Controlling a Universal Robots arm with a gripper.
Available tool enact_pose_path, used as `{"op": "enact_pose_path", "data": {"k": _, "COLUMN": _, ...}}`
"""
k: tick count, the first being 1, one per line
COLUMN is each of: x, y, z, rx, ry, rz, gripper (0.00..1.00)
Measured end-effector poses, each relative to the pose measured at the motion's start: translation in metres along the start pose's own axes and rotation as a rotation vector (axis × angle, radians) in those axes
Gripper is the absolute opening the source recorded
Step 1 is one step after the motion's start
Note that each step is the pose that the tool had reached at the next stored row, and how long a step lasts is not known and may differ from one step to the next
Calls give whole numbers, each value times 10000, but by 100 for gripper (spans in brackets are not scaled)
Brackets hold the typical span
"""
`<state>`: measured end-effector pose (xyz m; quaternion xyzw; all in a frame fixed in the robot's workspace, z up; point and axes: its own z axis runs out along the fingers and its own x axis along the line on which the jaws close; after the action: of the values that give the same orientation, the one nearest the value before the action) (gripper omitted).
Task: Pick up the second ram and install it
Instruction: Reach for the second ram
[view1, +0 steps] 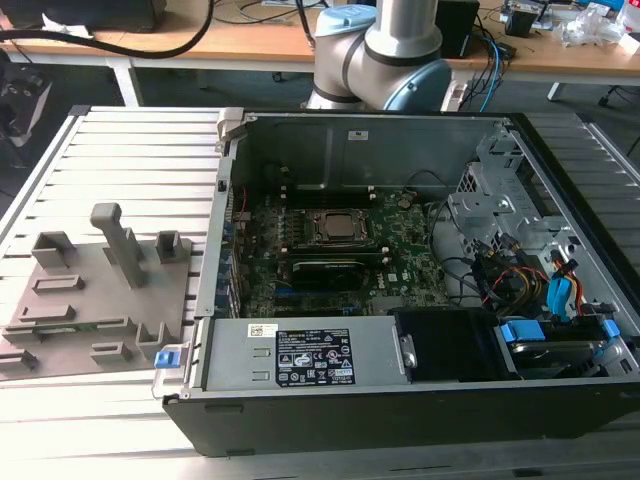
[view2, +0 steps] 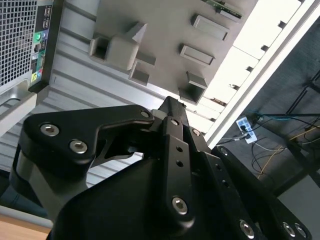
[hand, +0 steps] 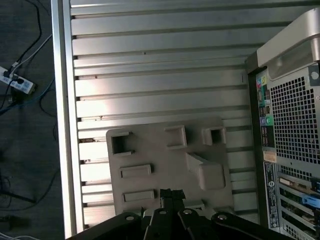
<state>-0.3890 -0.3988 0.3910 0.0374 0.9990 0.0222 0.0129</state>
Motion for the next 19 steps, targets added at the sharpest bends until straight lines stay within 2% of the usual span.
{"op": "enact_pose_path", "data": {"k": 1, "x": 60, "y": -5, "z": 0, "rx": 0, "ry": 1, "rz": 0, "gripper": 11}}
{"op": "enact_pose_path", "data": {"k": 2, "x": 69, "y": -11, "z": 1, "rx": 0, "ry": 0, "rz": -3, "gripper": 11}}
{"op": "enact_pose_path", "data": {"k": 4, "x": 67, "y": -52, "z": 0, "rx": 0, "ry": 0, "rz": -1, "gripper": 11}}
{"op": "enact_pose_path", "data": {"k": 7, "x": 56, "y": -198, "z": -4, "rx": 0, "ry": 1, "rz": -1, "gripper": 11}}
{"op": "enact_pose_path", "data": {"k": 15, "x": 41, "y": -392, "z": -8, "rx": 0, "ry": 1, "rz": -1, "gripper": 11}}
{"op": "enact_pose_path", "data": {"k": 19, "x": 32, "y": -530, "z": -11, "rx": 0, "ry": 1, "rz": -1, "gripper": 11}}
